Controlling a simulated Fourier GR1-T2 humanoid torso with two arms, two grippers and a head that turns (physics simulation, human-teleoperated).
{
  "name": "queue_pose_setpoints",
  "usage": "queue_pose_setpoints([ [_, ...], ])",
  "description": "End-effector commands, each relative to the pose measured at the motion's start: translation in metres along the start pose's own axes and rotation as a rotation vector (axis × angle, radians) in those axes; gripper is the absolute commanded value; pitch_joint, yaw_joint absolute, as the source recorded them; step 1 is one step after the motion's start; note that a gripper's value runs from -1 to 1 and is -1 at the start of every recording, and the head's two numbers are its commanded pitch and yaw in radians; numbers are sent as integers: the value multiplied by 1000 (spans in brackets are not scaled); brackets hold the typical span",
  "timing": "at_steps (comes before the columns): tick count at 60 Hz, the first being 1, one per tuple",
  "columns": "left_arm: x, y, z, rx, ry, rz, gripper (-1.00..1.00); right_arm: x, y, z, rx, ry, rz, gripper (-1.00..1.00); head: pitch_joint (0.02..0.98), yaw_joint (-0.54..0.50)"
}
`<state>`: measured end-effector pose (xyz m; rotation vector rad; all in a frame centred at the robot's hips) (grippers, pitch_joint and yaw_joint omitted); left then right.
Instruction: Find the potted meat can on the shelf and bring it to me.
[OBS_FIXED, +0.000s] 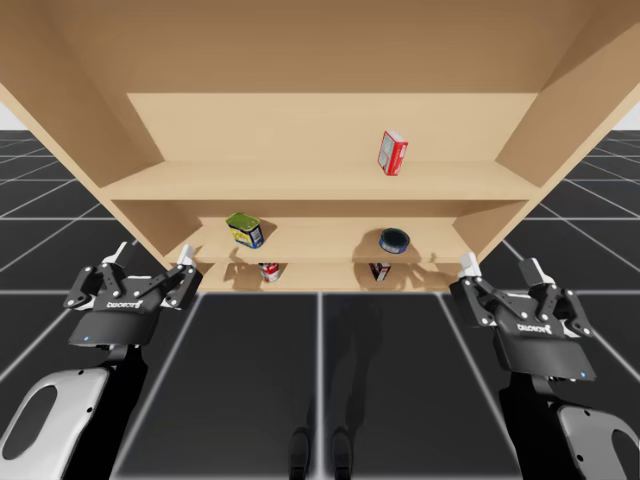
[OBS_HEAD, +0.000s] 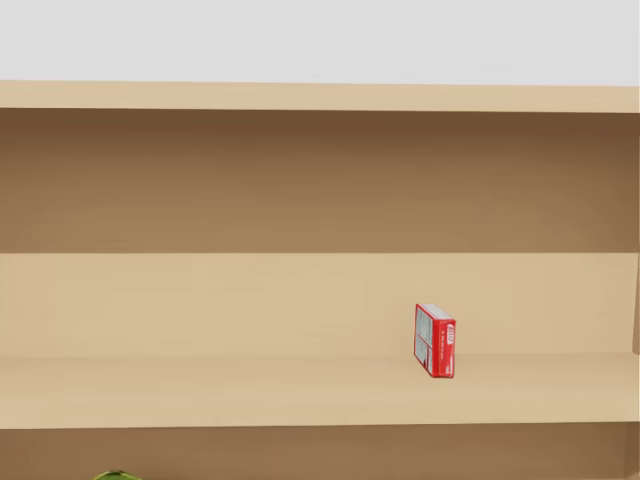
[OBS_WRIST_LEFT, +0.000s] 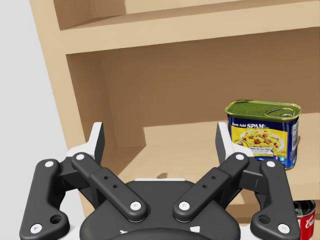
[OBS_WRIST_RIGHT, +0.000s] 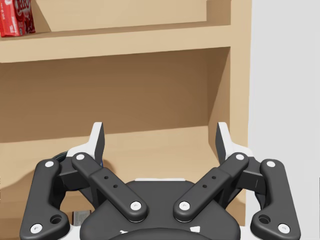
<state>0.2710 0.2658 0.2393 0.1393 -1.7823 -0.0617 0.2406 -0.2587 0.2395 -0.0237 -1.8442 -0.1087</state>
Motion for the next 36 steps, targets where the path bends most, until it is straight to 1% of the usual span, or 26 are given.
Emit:
queue_pose_setpoints([
  [1,0,0,0,-2,2,0,-1000,0,-1,2,-17,-6,-1,-1000,96,-30],
  [2,0,0,0,-2,2,-1,-1000,1,-1,1,-20,-12,7,-1000,98,-29],
  [5,0,0,0,-5,3,2,-1000,1,-2,0,-21,-11,-12,-1000,108,-27],
  [11,0,-1,0,-9,4,7,-1000,-1,-5,-2,-38,15,-7,-1000,136,-11],
  [13,0,-1,0,-9,4,7,-1000,-1,-4,-2,-38,15,-11,-1000,152,-2],
  [20,0,-1,0,-12,5,11,-1000,-1,-4,-3,-38,19,-7,-1000,214,40],
  [22,1,-1,1,-16,7,19,-1000,-1,-4,-3,-36,23,-2,-1000,245,63],
  [23,1,-1,1,-16,7,19,-1000,-1,-4,-3,-36,23,-2,-1000,245,63],
  [27,2,-1,2,-36,12,53,-1000,-2,-3,-3,-35,29,2,-1000,294,101],
  [28,4,-1,2,-45,12,66,-1000,-3,-3,-3,-31,32,1,-1000,317,123],
  [31,4,-1,2,-44,10,67,-1000,-3,-3,-3,-30,35,3,-1000,340,145],
  [34,6,-1,3,-53,10,85,-1000,-4,-2,-3,-26,39,4,-1000,377,180],
  [36,7,-1,4,-53,7,85,-1000,-4,-2,-3,-23,42,5,-1000,397,201],
])
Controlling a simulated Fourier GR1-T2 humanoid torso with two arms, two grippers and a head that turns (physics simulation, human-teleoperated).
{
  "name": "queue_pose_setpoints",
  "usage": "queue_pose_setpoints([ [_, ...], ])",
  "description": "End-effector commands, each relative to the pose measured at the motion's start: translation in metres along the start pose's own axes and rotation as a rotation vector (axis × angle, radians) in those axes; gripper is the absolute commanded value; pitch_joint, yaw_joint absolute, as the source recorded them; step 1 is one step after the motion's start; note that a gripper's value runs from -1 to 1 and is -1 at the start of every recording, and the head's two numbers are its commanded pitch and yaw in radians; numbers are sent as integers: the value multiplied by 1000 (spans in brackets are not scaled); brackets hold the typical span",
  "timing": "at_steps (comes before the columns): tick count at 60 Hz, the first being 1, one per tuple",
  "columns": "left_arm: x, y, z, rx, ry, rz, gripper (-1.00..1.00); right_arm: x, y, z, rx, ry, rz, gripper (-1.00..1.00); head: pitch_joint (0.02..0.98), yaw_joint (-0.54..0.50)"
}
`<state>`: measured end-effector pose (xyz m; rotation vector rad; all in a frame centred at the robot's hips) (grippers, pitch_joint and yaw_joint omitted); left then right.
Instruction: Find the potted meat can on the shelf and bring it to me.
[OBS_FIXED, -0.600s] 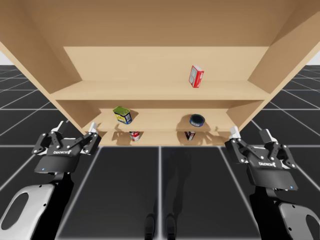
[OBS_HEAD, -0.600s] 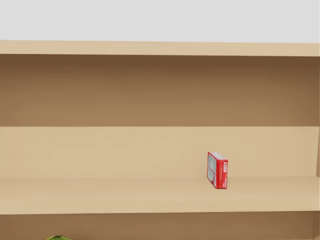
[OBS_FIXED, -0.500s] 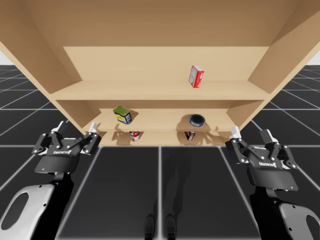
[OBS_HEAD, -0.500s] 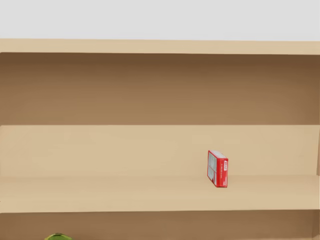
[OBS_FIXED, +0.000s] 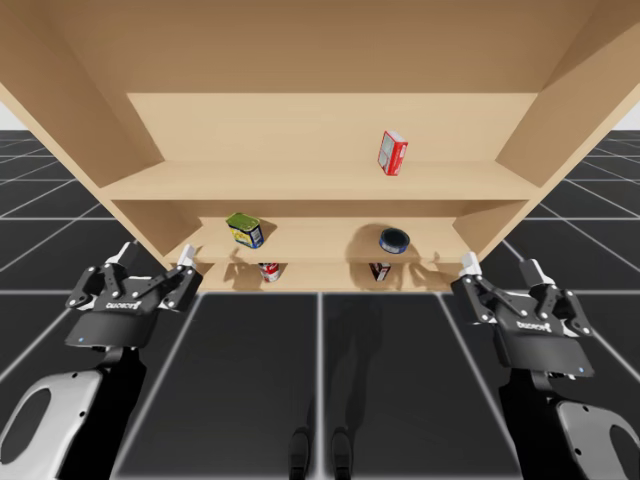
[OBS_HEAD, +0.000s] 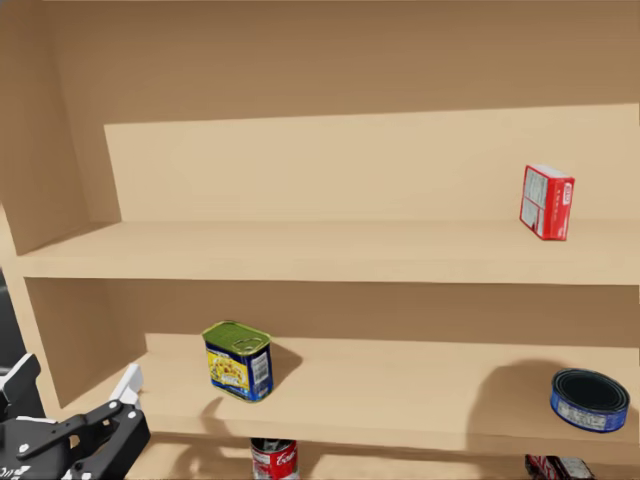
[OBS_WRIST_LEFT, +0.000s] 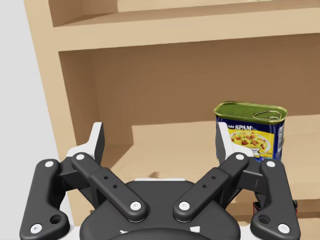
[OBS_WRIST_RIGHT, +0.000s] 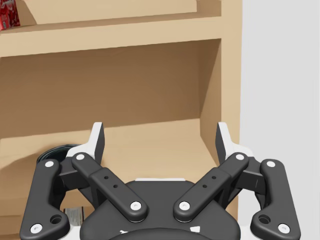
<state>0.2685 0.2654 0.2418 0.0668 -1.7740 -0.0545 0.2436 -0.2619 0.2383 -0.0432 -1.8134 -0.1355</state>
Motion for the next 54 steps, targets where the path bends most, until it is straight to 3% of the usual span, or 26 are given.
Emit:
queue_pose_setpoints([
  [1,4,-1,2,-17,-3,31,-1000,-3,1,0,8,13,5,-1000,404,209],
  [14,11,-3,6,-30,-19,46,-1000,-6,4,0,27,27,17,-1000,523,323],
  [24,20,-8,12,-56,-28,42,-1000,-8,4,-1,29,31,20,-1000,545,332],
  [32,30,-21,22,-127,-1,1,-1000,-8,4,-1,25,30,21,-1000,541,319],
  [37,36,-27,26,-177,32,8,-1000,-9,4,-1,23,30,22,-1000,536,314],
  [44,45,-29,28,-270,72,59,-1000,-8,3,-1,21,28,21,-1000,529,310],
  [50,47,-31,24,-324,101,59,-1000,-8,3,-1,23,28,22,-1000,525,311],
  [54,49,-34,18,-348,113,36,-1000,-9,3,-1,25,29,23,-1000,525,312],
])
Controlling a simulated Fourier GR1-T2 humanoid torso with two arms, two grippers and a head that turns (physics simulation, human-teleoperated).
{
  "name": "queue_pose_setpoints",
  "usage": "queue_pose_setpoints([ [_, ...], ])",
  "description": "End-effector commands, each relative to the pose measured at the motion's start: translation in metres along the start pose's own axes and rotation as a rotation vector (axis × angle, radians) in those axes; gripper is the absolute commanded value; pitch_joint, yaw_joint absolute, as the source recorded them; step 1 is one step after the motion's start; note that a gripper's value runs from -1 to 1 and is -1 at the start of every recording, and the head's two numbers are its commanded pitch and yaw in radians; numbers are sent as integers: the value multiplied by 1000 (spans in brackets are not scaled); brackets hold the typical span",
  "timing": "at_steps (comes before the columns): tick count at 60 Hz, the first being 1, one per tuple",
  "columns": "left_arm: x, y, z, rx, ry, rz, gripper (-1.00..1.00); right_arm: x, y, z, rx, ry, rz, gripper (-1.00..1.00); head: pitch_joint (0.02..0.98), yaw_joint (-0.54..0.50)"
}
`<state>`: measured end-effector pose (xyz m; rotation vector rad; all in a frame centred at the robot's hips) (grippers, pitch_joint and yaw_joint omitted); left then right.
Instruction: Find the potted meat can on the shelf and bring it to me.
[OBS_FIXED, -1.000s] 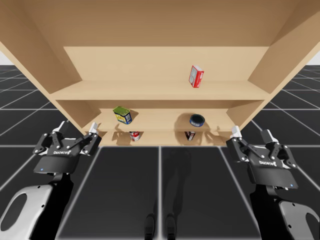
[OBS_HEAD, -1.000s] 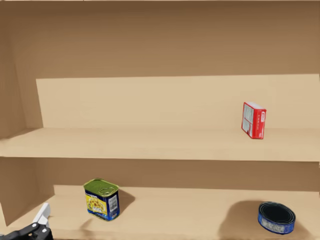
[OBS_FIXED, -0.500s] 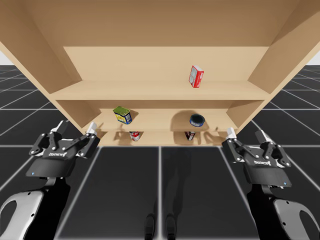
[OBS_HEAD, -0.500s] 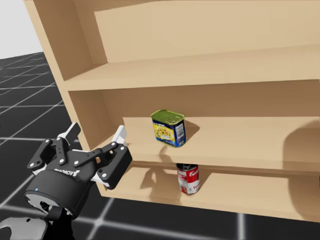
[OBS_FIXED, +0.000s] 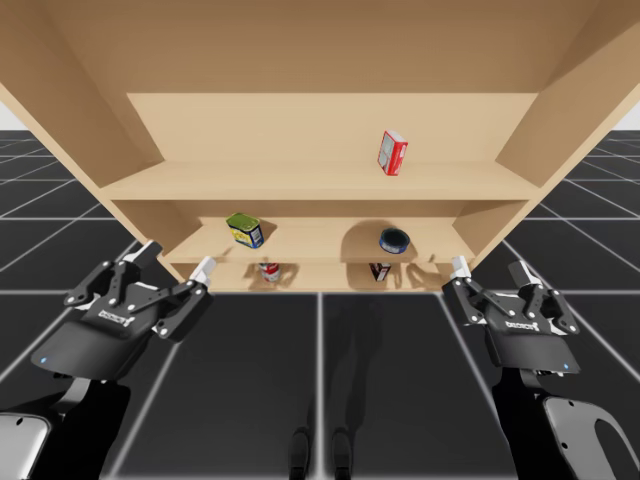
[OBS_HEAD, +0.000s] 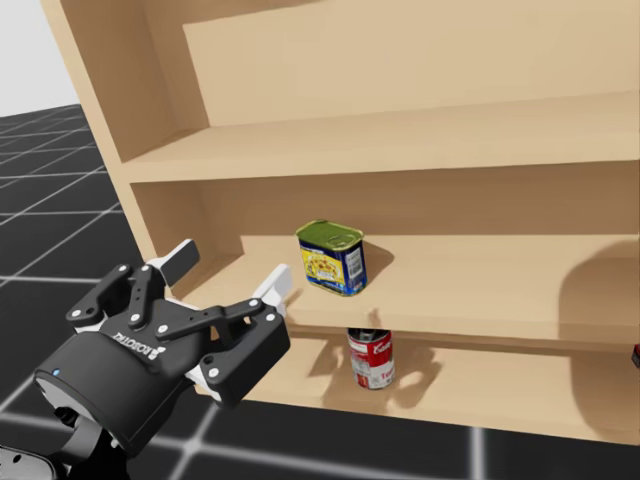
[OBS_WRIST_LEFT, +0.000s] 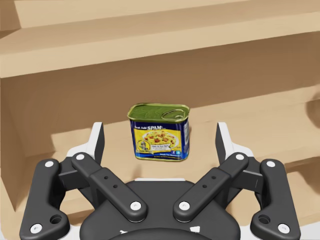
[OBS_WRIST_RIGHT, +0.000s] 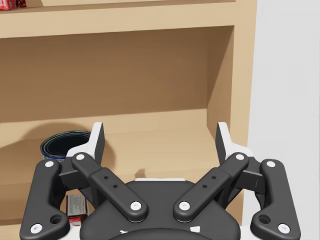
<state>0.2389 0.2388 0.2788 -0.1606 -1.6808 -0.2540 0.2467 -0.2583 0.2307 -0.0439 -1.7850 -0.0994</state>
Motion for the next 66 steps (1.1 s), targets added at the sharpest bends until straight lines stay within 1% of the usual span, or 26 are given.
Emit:
queue_pose_setpoints([
  [1,5,-9,-8,-82,47,-5,-1000,0,0,0,2,0,2,-1000,525,313],
  [4,4,-9,-13,-79,51,-8,-1000,0,0,0,3,0,3,-1000,524,314],
  [9,2,-7,-25,-86,73,12,-1000,0,0,0,2,0,4,-1000,523,314],
  [12,1,-6,-30,-81,78,10,-1000,-1,0,0,2,-1,6,-1000,523,314],
  [19,-4,-4,-47,-67,95,-24,-1000,-1,0,0,3,-1,8,-1000,516,311],
  [23,-9,-2,-57,-66,111,-15,-1000,-2,0,-1,5,0,10,-1000,513,310],
  [26,-13,-1,-65,-73,132,1,-1000,-1,0,0,4,0,10,-1000,513,309],
  [29,-16,-1,-71,-71,142,3,-1000,-2,1,-1,7,1,14,-1000,513,309],
  [30,-18,0,-74,-73,148,11,-1000,-2,1,-1,7,1,14,-1000,513,308],
  [34,-22,2,-81,-64,160,12,-1000,-2,0,-1,5,1,15,-1000,513,308],
  [35,-24,3,-84,-64,167,20,-1000,-2,0,-1,4,0,16,-1000,512,309],
  [38,-26,3,-87,-63,173,26,-1000,-2,0,-1,4,0,17,-1000,512,308],
  [45,-33,4,-97,-62,197,23,-1000,-2,0,-1,2,-1,18,-1000,514,307],
  [58,-43,4,-116,-67,228,34,-1000,-2,0,-1,1,-2,18,-1000,516,304],
  [62,-47,4,-123,-64,236,24,-1000,-2,-1,-1,-2,-5,18,-1000,517,301],
  [66,-49,5,-129,-63,238,25,-1000,-2,-2,-1,-2,-5,18,-1000,519,299],
])
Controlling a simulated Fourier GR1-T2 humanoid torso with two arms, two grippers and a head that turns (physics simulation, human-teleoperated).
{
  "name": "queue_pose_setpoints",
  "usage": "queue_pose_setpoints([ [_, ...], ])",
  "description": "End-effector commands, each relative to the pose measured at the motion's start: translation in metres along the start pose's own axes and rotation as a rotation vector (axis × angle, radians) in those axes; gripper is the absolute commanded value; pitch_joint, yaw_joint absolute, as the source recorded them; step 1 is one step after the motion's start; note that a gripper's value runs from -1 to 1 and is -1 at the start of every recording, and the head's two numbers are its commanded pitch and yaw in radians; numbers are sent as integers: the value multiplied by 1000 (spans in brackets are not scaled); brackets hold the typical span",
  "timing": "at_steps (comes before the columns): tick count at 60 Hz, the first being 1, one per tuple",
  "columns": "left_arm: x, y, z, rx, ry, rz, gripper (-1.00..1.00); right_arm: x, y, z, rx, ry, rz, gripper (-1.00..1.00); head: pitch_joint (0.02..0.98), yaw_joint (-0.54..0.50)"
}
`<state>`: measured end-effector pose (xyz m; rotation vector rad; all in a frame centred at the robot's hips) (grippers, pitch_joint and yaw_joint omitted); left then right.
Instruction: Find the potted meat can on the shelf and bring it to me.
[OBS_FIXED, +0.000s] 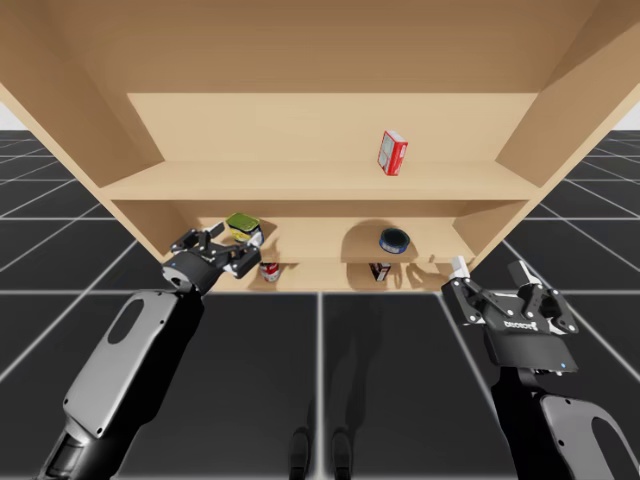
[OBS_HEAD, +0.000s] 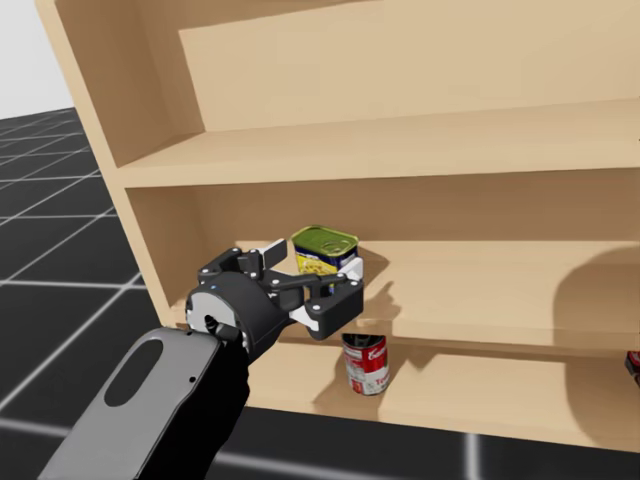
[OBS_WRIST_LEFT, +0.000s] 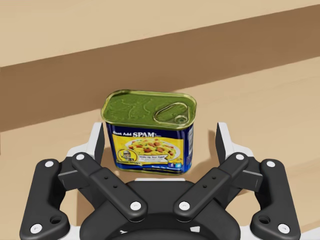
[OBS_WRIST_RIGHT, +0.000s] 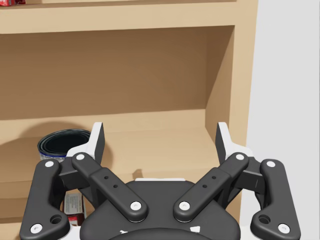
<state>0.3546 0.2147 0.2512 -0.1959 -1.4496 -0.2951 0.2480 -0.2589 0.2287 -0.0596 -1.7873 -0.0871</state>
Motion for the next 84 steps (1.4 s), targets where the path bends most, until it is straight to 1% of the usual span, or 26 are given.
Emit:
queue_pose_setpoints([
  [1,-4,3,-17,3,16,-3,-1000,0,-1,0,-2,-2,0,-1000,519,298],
  [12,-12,9,-37,18,37,4,-1000,0,-2,0,-3,-2,2,-1000,525,290],
  [14,-14,10,-42,20,45,12,-1000,0,-3,0,-4,-2,3,-1000,527,287],
  [29,-21,12,-50,17,53,8,-1000,0,-3,0,-3,-4,5,-1000,527,282],
  [30,-21,13,-50,18,52,8,-971,0,-3,0,-3,-4,5,-1000,526,282],
  [32,-21,13,-49,23,48,7,-840,0,-4,0,-3,-4,5,-1000,525,282],
  [33,-21,13,-49,22,45,7,-105,0,-4,0,-3,-4,6,-1000,524,283],
  [34,-21,14,-49,22,43,8,673,0,-4,0,-3,-4,6,-1000,524,283],
  [36,-21,14,-48,21,41,7,905,0,-4,-1,-3,-4,7,-1000,523,283],
  [39,-19,13,-47,16,33,3,1000,0,-4,-1,-4,-4,8,-1000,521,283],
  [43,-16,12,-44,8,22,-2,1000,0,-4,-1,-4,-5,8,-1000,519,283],
  [44,-14,12,-42,6,15,-10,1000,0,-4,-1,-6,-6,8,-1000,518,283],
  [47,-11,11,-39,0,6,-8,1000,1,-4,0,-7,-6,8,-1000,516,283],
  [51,-2,7,-31,-8,-15,-26,1000,1,-5,0,-8,-7,7,-1000,513,284],
  [54,3,5,-25,-20,-27,-29,1000,1,-5,0,-8,-7,7,-1000,513,283],
  [59,12,1,-10,-25,-47,-58,1000,1,-5,0,-8,-8,7,-1000,511,284],
  [62,15,0,-3,-30,-53,-62,1000,2,-5,0,-9,-8,8,-1000,510,284],
  [73,27,-9,39,-42,-56,-120,1000,2,-6,0,-9,-9,7,-1000,504,285],
  [77,28,-10,50,-40,-52,-130,1000,2,-6,0,-9,-10,7,-1000,503,285],
  [78,29,-11,58,-44,-53,-130,1000,2,-6,0,-9,-10,7,-1000,503,284],
  [84,32,-11,80,-39,-49,-143,1000,2,-6,0,-9,-11,7,-1000,502,284],
])
